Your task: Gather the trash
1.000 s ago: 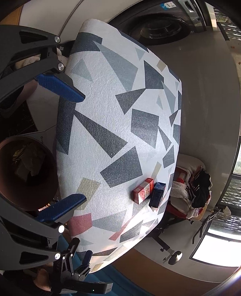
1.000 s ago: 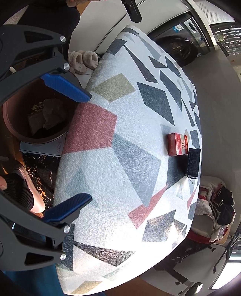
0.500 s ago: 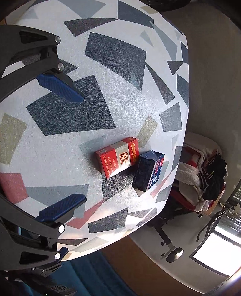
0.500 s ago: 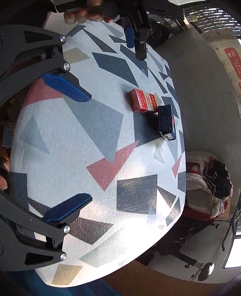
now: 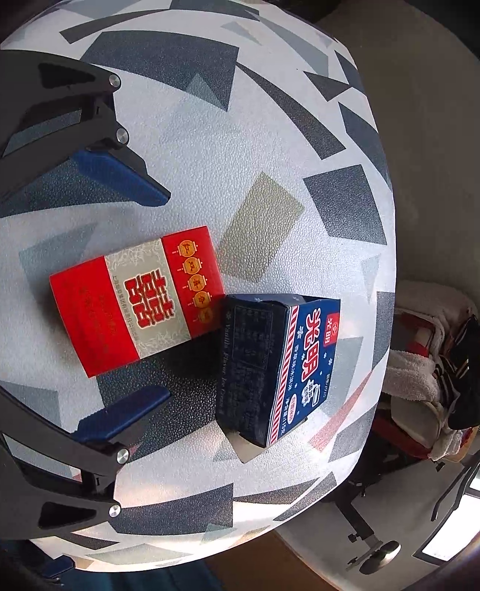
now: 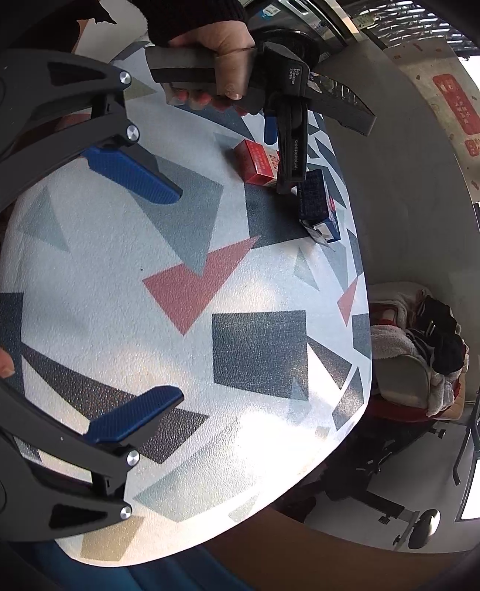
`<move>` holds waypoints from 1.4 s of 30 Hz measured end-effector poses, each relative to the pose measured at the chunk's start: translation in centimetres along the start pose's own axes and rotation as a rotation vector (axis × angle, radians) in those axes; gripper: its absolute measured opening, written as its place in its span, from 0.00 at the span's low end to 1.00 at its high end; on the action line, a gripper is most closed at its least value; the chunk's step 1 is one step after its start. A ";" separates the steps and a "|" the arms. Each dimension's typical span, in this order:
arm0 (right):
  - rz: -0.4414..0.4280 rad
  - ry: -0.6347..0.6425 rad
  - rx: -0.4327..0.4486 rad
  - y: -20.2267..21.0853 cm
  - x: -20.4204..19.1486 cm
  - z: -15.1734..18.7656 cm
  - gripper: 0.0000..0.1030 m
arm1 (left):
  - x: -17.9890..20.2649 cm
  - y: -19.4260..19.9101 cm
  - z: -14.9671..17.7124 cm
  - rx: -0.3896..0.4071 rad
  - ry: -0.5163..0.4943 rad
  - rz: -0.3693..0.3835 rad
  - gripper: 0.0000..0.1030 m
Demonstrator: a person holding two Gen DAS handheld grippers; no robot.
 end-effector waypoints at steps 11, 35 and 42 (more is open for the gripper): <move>-0.042 0.093 0.029 -2.3 -5.2 -3.0 0.94 | -4.0 4.7 5.8 0.096 0.021 0.108 0.57; 0.122 0.147 -0.166 -20.3 -18.6 -11.4 0.83 | -16.4 12.3 15.7 0.195 0.152 -0.024 0.57; -0.010 0.255 -0.095 -14.0 -18.3 -9.6 0.82 | -16.0 13.2 16.5 0.212 0.139 0.027 0.57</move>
Point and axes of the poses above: each gripper's, at about its wrist camera, not at the fingertips, and y roughly against the way its jaws point, x to its right, z to its underside, the point moved 3 cm from there along -y, roughly the way its jaws point, and after that the axes turned 13 degrees about -y, right-handed, at the moved point
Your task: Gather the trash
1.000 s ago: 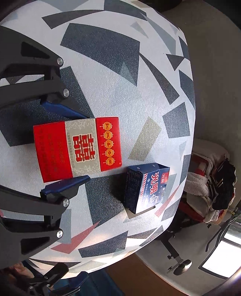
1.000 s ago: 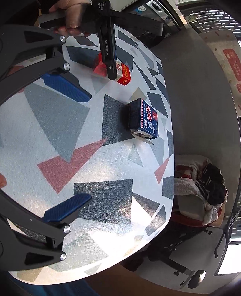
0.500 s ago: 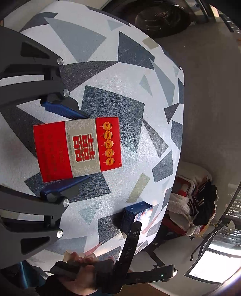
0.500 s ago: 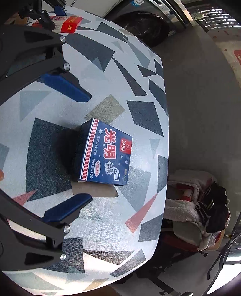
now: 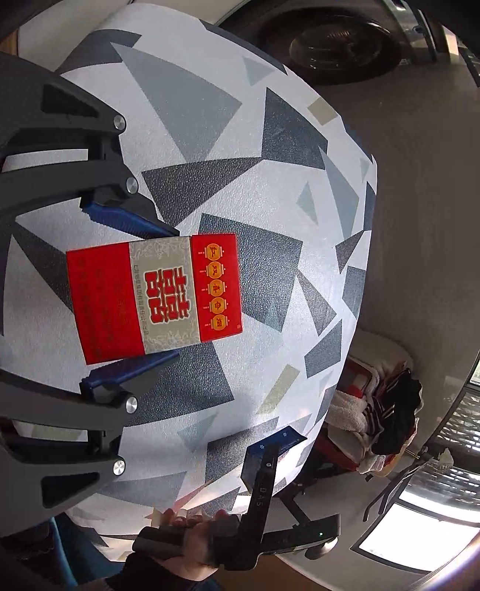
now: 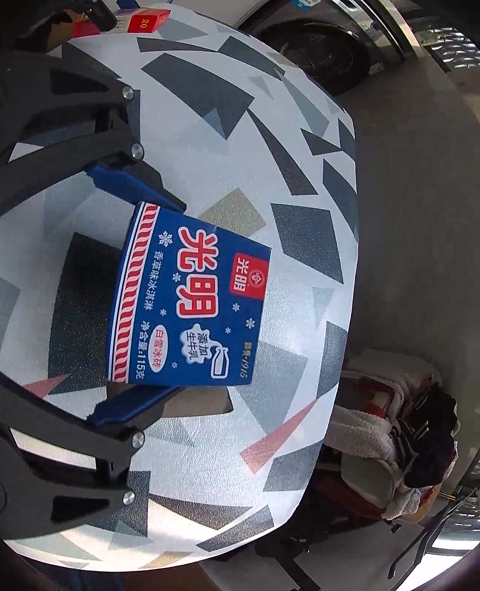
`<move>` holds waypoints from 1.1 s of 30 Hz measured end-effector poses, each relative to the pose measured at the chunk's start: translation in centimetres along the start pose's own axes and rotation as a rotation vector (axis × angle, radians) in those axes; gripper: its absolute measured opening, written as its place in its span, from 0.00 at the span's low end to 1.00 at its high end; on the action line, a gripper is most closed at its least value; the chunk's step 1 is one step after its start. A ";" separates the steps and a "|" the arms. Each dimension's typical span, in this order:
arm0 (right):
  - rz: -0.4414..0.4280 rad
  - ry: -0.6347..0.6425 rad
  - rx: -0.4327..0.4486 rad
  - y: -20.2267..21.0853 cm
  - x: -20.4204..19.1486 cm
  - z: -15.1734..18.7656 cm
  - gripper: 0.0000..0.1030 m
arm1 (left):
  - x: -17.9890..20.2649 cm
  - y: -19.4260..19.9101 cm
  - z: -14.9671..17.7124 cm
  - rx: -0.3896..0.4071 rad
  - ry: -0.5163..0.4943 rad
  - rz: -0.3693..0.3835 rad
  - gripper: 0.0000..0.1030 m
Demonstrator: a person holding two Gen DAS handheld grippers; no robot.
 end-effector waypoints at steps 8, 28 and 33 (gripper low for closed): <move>-0.092 0.000 0.046 7.4 1.1 5.9 0.82 | 3.2 3.0 0.4 0.028 -0.084 0.057 0.57; -0.199 0.042 0.131 20.2 0.2 20.3 0.82 | 11.3 10.1 10.7 -0.007 -0.271 0.130 0.57; -0.208 0.044 0.127 21.1 -0.1 21.3 0.82 | 12.1 10.2 12.3 -0.025 -0.286 0.144 0.57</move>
Point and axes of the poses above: each gripper's, at about its wrist camera, not at the fingertips, and y roughly against the way its jaws point, x to its right, z to its underside, the point moved 3 cm from there along -y, roughly the way its jaws point, and after that the axes turned 13 degrees about -y, right-handed, at the moved point
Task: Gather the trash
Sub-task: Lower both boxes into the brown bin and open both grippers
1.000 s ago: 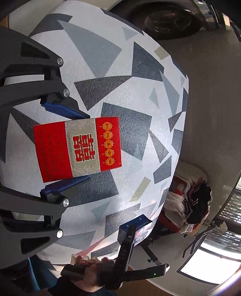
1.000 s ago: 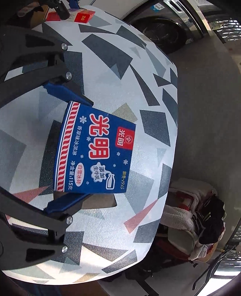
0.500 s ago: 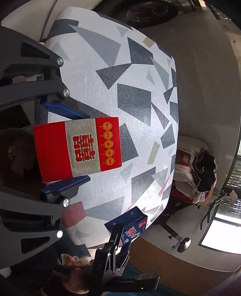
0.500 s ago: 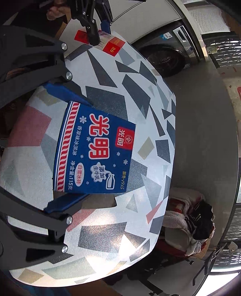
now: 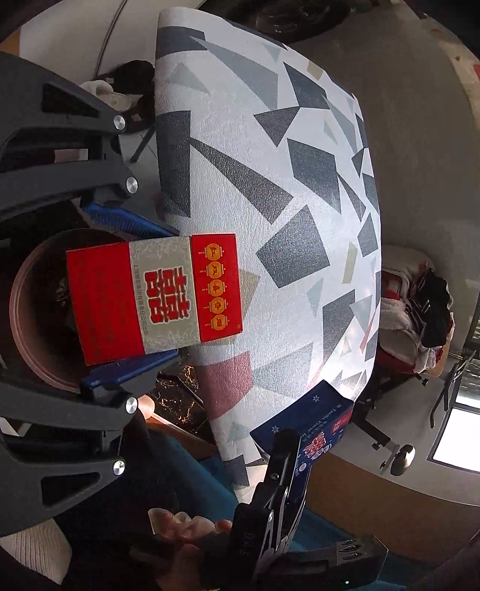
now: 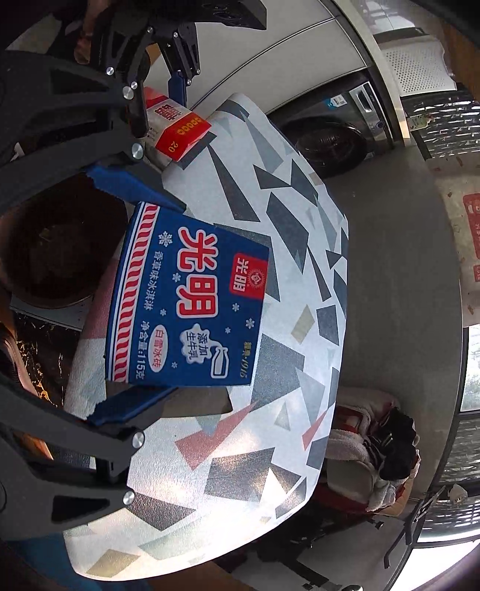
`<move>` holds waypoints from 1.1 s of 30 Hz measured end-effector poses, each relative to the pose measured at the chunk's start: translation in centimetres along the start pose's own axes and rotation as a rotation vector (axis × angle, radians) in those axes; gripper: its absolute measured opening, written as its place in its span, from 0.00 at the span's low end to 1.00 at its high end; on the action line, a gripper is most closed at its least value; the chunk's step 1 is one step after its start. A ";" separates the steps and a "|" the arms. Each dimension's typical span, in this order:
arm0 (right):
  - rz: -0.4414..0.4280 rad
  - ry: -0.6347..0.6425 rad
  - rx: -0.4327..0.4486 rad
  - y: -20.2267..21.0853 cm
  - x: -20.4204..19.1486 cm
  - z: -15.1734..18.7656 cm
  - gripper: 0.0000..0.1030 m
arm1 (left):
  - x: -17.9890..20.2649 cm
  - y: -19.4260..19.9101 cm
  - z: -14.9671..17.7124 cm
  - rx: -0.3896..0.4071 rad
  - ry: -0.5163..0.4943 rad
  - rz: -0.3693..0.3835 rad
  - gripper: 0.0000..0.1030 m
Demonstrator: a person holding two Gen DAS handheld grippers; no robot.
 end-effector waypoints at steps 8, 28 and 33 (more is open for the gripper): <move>-0.003 0.009 -0.001 0.7 -0.5 0.6 0.82 | 0.5 0.3 0.1 0.001 -0.007 0.020 0.67; -0.048 0.096 -0.136 -0.2 -4.2 6.1 0.83 | -5.9 5.0 -0.4 0.052 0.096 -0.193 0.93; -0.061 0.126 -0.169 -0.7 -5.2 6.9 0.83 | -6.9 5.6 0.5 0.046 0.110 -0.230 0.93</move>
Point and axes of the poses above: each gripper's, at about its wrist camera, not at the fingertips, and y roughly against the way its jaws point, x to its right, z to its underside, the point moved 3 cm from there along -y, roughly the way its jaws point, and after that the axes turned 13 degrees about -y, right-handed, at the moved point
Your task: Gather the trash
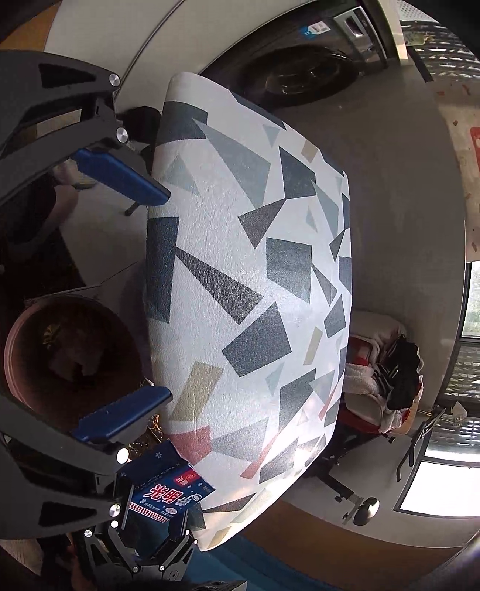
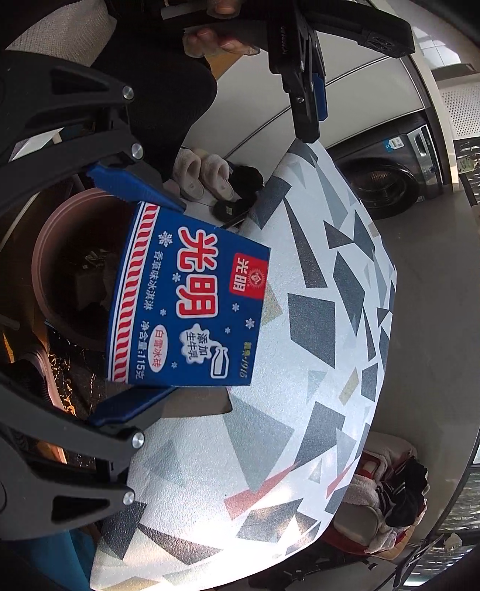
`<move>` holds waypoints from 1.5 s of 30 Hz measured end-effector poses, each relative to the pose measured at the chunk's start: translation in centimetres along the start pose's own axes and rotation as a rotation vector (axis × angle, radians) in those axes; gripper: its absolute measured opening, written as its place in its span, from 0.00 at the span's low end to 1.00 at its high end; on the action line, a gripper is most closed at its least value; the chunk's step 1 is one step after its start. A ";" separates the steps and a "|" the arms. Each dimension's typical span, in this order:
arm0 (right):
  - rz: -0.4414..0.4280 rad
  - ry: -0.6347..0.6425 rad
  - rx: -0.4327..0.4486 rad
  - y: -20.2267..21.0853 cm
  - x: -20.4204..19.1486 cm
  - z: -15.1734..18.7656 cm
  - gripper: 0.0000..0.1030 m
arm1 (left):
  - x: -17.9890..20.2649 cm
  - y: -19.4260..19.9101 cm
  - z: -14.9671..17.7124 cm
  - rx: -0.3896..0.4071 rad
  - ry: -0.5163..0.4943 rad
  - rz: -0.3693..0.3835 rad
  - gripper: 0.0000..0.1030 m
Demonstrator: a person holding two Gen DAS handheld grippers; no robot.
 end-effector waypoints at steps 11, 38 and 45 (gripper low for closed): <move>-0.013 0.037 -0.071 -1.6 -1.1 1.0 0.83 | -1.2 0.6 0.7 0.005 0.001 -0.057 0.94; 0.133 0.021 0.115 3.0 1.1 -6.8 0.94 | -1.7 3.2 -4.8 0.124 -0.004 -0.112 0.94; 0.154 -0.002 0.269 7.6 1.3 -11.7 0.94 | -0.8 6.7 -9.2 0.234 -0.108 -0.183 0.94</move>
Point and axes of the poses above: each gripper's, at about its wrist camera, not at the fingertips, and y roughly against the way its jaws point, x to its right, z to its underside, the point moved 3 cm from there along -y, roughly the way its jaws point, and after that the axes turned 13 degrees about -y, right-handed, at the moved point
